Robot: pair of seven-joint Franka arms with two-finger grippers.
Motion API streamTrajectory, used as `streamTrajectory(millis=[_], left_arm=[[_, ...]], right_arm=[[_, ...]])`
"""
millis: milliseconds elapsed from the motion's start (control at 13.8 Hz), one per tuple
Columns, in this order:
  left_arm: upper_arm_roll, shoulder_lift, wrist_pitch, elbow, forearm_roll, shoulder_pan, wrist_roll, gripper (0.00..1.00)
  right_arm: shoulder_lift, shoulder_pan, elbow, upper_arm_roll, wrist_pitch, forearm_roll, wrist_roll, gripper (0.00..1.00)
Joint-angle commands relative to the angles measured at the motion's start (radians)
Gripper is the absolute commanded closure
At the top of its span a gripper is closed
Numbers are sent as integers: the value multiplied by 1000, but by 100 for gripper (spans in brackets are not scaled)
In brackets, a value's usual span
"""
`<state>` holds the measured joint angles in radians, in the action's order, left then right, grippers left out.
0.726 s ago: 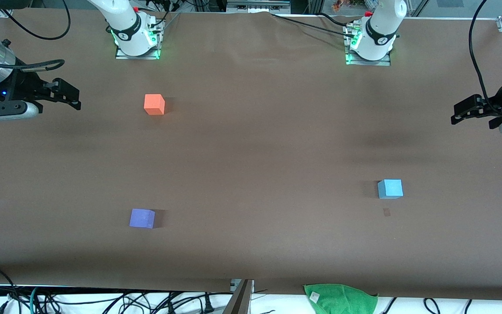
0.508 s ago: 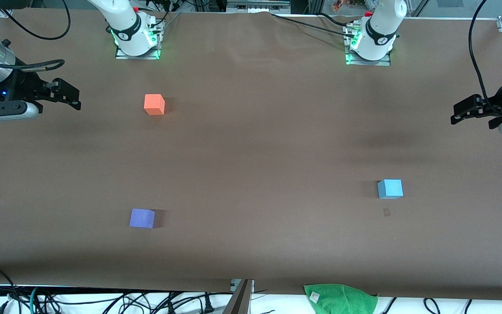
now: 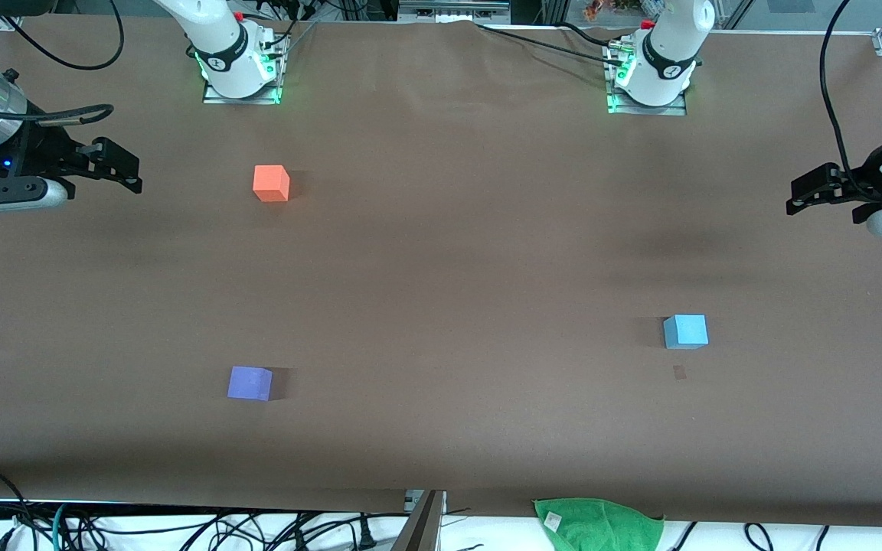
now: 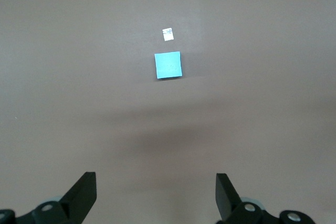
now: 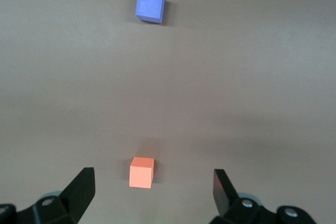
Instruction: Place blue block between orange and purple blocks
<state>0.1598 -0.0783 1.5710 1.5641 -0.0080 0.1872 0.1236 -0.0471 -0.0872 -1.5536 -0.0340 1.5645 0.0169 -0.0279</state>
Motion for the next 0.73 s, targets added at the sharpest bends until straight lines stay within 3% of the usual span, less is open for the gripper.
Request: streamTrajectory(millis=[0, 436, 654], left_arm=[[7, -20, -20, -15, 2, 1, 1, 0], [3, -69, -111, -15, 17, 9, -2, 0], [0, -185, 38, -15, 20, 14, 13, 0]], right_arm=[[0, 1, 10, 2, 0, -3, 13, 1], [0, 3, 10, 3, 0, -3, 13, 1], [0, 3, 10, 3, 2, -3, 13, 1]])
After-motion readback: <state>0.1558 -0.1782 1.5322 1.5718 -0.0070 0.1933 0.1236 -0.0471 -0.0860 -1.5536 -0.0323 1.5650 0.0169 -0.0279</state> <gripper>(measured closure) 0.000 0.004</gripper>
